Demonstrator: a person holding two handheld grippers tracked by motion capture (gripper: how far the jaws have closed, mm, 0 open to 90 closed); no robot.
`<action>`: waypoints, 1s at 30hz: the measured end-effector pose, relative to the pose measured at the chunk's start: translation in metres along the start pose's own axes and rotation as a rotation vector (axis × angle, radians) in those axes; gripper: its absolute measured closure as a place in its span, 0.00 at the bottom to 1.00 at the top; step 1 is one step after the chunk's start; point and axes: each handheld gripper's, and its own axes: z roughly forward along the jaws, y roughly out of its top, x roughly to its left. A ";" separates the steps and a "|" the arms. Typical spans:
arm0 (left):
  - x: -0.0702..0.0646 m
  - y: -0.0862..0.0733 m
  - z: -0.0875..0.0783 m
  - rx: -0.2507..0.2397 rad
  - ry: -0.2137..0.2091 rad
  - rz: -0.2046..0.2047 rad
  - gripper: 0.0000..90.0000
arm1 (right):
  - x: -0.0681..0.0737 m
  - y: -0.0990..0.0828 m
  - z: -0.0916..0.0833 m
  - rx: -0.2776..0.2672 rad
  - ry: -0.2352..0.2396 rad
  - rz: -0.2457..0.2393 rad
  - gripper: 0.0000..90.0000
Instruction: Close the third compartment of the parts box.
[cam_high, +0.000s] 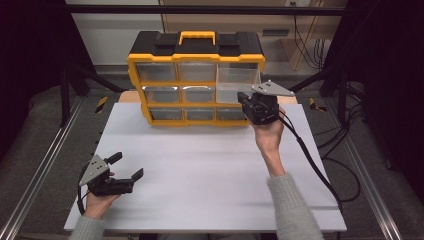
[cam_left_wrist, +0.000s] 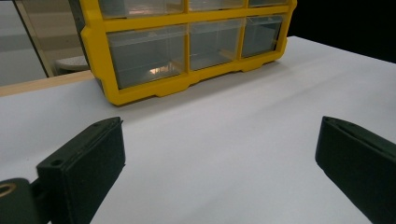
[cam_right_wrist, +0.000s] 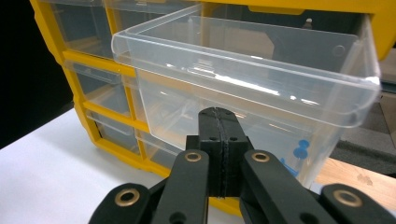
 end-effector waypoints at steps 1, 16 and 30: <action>0.000 0.000 0.000 0.002 0.001 -0.001 0.01 | 0.000 0.000 0.001 0.000 -0.001 -0.003 1.00; 0.000 0.000 0.000 -0.002 0.000 0.000 0.01 | -0.004 0.007 0.017 0.000 -0.029 -0.009 1.00; 0.000 0.000 0.000 -0.002 0.001 0.000 0.01 | -0.015 0.011 0.032 0.000 -0.063 -0.009 1.00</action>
